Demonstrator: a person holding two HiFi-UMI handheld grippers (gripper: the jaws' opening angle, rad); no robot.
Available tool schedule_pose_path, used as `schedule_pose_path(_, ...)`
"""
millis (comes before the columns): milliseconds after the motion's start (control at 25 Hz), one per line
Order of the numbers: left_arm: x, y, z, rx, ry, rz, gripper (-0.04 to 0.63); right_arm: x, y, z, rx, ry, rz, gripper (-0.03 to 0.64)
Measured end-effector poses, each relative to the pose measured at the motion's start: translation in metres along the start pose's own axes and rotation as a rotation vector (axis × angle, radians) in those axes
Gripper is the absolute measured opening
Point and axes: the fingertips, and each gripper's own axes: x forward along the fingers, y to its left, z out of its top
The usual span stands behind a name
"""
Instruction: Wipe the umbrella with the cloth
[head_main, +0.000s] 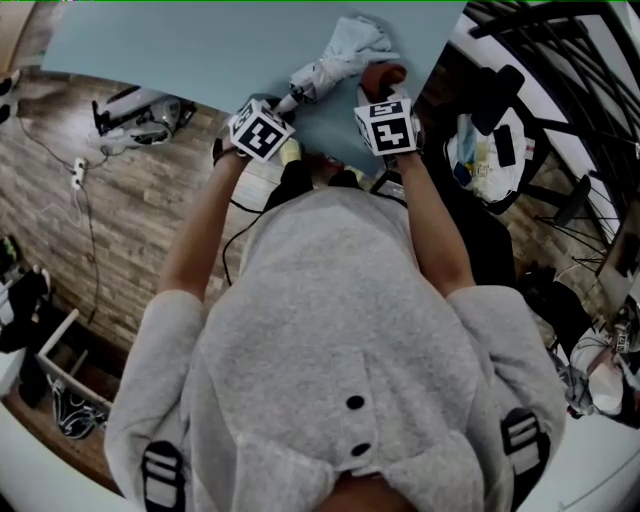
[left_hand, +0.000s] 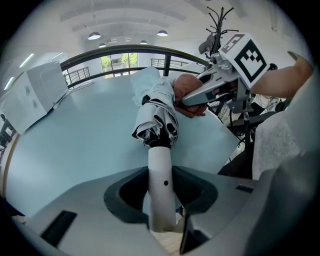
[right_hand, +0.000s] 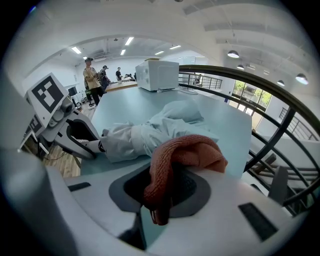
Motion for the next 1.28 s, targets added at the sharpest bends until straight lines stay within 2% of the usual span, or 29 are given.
schedule_pose_path(440, 0.001, -0.002, 0.001, 0.006, 0.002, 0.002, 0.152, -0.002, 0.013, -0.003, -0.015, 0.007, 0.029, 0.081)
schedule_pose_path(920, -0.001, 0.000, -0.001, 0.004, 0.007, 0.004, 0.152, 0.001, 0.021, 0.004, 0.027, -0.004, 0.076, 0.081)
schedule_pose_path(1280, -0.001, 0.000, 0.000, 0.005, 0.007, 0.000, 0.152, 0.004, 0.039, 0.007, -0.002, -0.004, 0.101, 0.081)
